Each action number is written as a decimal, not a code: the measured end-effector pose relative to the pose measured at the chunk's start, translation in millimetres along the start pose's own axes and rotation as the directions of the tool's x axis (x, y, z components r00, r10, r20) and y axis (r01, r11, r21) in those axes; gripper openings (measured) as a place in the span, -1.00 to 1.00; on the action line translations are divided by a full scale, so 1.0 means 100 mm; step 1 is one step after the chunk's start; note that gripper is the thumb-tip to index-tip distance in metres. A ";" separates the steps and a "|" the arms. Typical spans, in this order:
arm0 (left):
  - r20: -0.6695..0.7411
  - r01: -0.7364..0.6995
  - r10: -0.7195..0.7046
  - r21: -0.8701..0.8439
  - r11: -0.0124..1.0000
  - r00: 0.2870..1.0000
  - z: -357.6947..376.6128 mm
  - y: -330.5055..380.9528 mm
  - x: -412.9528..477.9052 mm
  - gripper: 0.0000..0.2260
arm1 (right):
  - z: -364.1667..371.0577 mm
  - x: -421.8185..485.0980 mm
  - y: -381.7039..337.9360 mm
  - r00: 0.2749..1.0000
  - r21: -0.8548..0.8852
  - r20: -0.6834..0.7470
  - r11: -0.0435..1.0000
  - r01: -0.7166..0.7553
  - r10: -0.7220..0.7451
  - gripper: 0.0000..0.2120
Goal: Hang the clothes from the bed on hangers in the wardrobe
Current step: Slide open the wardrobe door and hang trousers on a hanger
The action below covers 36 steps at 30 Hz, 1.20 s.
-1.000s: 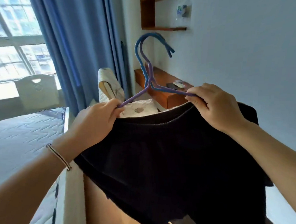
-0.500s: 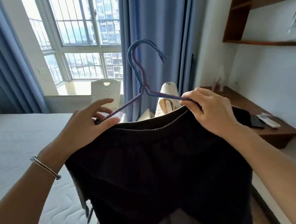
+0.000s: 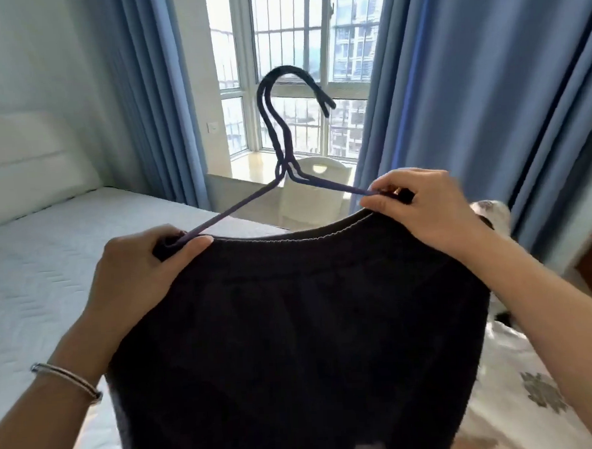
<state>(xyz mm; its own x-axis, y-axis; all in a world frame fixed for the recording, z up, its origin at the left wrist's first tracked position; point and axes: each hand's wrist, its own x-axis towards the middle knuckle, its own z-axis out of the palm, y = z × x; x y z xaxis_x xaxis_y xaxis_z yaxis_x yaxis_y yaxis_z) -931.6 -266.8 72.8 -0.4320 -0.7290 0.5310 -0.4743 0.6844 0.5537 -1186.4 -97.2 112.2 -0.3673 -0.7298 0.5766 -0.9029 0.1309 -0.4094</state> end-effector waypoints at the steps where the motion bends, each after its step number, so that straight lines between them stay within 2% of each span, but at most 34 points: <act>1: -0.062 0.013 -0.011 0.031 0.999 0.998 0.08 0.02 0.16 -0.73 | 0.04 0.25 0.14 0.998 0.032 0.056 0.999 -0.012 0.010 -0.77; 6: -0.224 0.115 -0.076 0.166 0.979 0.972 0.39 0.00 0.86 -0.68 | 0.33 1.31 0.91 0.921 0.045 0.389 0.999 -0.025 0.006 -0.43; 8: -0.248 0.166 -0.115 0.195 0.967 0.962 0.48 -0.09 1.06 -0.67 | 0.52 1.66 1.20 0.894 0.042 0.448 0.999 0.001 -0.019 -0.52; 10: -0.274 0.205 -0.146 0.199 0.958 0.951 0.59 -0.21 1.26 -0.68 | 0.75 1.99 1.47 0.916 0.019 0.399 0.999 0.041 -0.045 -0.64; 13: -0.323 0.267 -0.189 0.219 0.939 0.928 0.79 -0.40 1.63 -0.69 | 1.15 2.46 1.69 0.972 0.037 0.230 0.998 0.044 -0.052 -0.73; 16: -0.390 0.317 -0.209 0.237 0.918 0.897 0.97 -0.64 2.09 -0.66 | 1.54 2.94 1.75 0.987 0.087 0.132 0.993 0.077 -0.088 -0.70; 19: -0.423 0.328 -0.216 0.211 0.921 0.880 1.09 -0.92 2.57 -0.62 | 1.85 3.48 1.79 0.991 0.110 0.056 0.987 0.115 -0.122 -0.76; 25: -0.422 0.332 -0.226 0.197 0.923 0.878 1.36 -1.41 3.45 -0.61 | 2.44 4.47 1.94 0.993 0.143 0.066 0.985 0.092 -0.102 -0.75; 29: -0.351 0.419 -0.336 0.192 0.888 0.874 1.59 -1.75 3.75 -0.62 | 2.95 4.83 2.07 0.987 0.173 0.134 0.982 0.070 -0.094 -0.75; 36: -0.397 0.545 -0.429 0.248 0.801 0.811 1.90 -2.31 4.31 -0.57 | 3.86 5.61 2.26 0.964 0.210 0.243 0.976 0.053 -0.105 -0.76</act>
<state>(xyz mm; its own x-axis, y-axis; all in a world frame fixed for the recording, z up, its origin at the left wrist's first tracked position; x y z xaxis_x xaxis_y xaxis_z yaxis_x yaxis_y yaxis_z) -1153.9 -741.2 52.5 0.1578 -0.8799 0.4481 -0.8056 0.1477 0.5738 -1510.2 -735.4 70.3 -0.2053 -0.8807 0.4268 -0.8542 -0.0516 -0.5173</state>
